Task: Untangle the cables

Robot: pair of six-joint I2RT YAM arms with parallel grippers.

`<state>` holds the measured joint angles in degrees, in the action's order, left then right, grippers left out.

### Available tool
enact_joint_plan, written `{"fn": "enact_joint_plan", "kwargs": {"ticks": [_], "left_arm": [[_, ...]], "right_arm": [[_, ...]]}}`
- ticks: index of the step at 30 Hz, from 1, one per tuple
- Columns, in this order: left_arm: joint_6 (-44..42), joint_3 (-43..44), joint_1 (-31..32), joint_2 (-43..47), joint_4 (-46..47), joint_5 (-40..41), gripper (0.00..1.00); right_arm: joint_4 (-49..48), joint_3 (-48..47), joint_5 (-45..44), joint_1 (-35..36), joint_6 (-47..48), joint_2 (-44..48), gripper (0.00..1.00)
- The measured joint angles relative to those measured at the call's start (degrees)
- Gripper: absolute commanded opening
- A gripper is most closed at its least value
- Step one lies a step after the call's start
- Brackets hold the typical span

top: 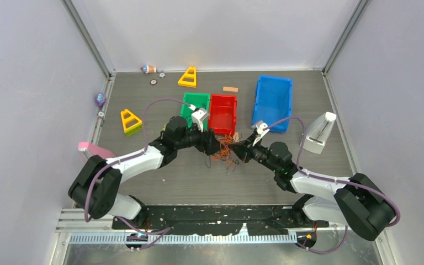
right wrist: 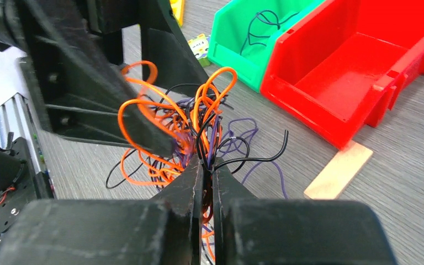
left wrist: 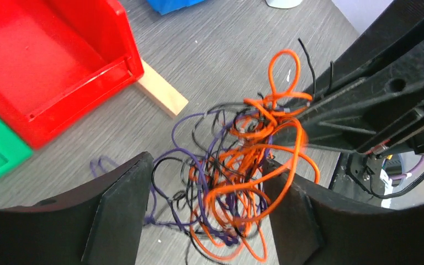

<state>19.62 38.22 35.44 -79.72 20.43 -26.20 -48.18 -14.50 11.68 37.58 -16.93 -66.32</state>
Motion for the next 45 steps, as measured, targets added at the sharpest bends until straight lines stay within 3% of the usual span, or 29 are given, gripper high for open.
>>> {"fn": "enact_joint_plan", "kwargs": {"ticks": [1, 2, 3, 9, 15, 24, 26, 27, 29, 34, 35, 43, 45], "left_arm": [[0.46, 0.39, 0.09, -0.96, 0.87, -0.63, 0.35], [0.9, 0.98, 0.13, -2.05, 1.27, -1.05, 0.05], [1.66, 1.92, 0.13, -3.41, 1.36, -1.73, 0.0], [1.6, 3.1, 0.22, -4.46, 1.57, -1.16, 0.0], [3.04, -1.7, 0.24, 2.54, 5.07, 1.68, 0.0], [4.02, -9.94, -2.08, 14.99, 4.96, 16.31, 0.0], [3.67, -11.06, -3.78, 16.0, 3.85, 19.17, 0.0], [3.5, -11.13, -4.35, 16.02, 3.48, 19.98, 0.0], [2.97, -11.13, -5.03, 16.02, 3.26, 20.39, 0.0], [1.92, -11.13, -5.05, 15.67, 3.8, 16.2, 0.0], [1.81, -11.13, -5.05, 15.52, 3.96, 15.34, 0.0], [0.94, -10.99, -5.03, 13.99, 4.98, 7.63, 0.0], [0.96, -10.99, -5.03, 13.99, 5.62, 6.62, 0.0]], "right_arm": [[-0.46, -0.24, 0.72, 0.0, -0.09, -0.55, 0.05], [-0.72, -0.44, 1.27, -0.04, -0.13, -0.96, 0.05], [-0.87, -0.74, 1.75, -0.04, -0.15, -1.55, 0.05], [1.92, -1.79, -2.32, -0.07, -0.15, -1.68, 0.05], [9.09, -3.21, -16.61, 2.97, -3.98, 5.44, 0.06], [20.72, -2.12, -47.41, 2.86, -15.89, 14.19, 0.09], [22.16, -0.87, -53.68, 0.85, -15.43, 15.02, 0.22], [22.27, -0.22, -55.15, 0.15, -14.56, 15.1, 0.37], [22.12, 0.76, -54.95, -0.28, -11.96, 15.1, 0.47], [18.56, 2.01, -45.48, -0.31, -4.79, 15.76, 0.59], [17.03, 2.56, -43.12, -0.28, -3.67, 16.24, 0.68], [10.38, 4.0, -29.99, -0.26, 1.7, 15.54, 1.0], [10.38, 2.58, -26.34, -0.26, 2.34, 12.24, 0.96]]}}
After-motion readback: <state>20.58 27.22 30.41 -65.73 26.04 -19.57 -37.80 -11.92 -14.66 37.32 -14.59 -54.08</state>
